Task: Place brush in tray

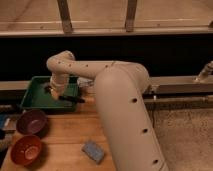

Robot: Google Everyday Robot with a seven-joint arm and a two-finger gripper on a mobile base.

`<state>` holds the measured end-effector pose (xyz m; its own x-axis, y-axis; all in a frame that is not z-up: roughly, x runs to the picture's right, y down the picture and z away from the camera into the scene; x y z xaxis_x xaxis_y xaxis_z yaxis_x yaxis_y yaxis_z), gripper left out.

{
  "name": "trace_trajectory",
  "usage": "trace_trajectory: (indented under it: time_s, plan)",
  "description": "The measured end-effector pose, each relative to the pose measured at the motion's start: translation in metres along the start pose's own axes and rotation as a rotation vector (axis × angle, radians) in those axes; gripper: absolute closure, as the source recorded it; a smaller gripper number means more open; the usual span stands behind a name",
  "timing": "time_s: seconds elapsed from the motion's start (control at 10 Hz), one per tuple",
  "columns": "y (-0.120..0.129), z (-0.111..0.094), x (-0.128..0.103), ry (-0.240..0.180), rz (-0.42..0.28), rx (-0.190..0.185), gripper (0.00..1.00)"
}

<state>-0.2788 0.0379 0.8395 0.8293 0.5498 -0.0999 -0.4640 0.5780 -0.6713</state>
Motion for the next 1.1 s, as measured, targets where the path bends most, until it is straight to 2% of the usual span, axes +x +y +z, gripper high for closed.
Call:
trace_trajectory:
  time_s: [0.3, 0.5, 0.7, 0.9, 1.1]
  plan:
    - [-0.003, 0.005, 0.004, 0.012, -0.002, -0.012, 0.42]
    - [-0.009, 0.002, 0.011, 0.004, 0.012, -0.014, 0.27]
    - [-0.012, -0.002, 0.012, -0.011, 0.021, -0.014, 0.25]
    - [-0.029, -0.011, 0.008, -0.054, 0.047, -0.023, 0.25]
    - [-0.031, -0.018, 0.0, -0.083, 0.047, -0.022, 0.25]
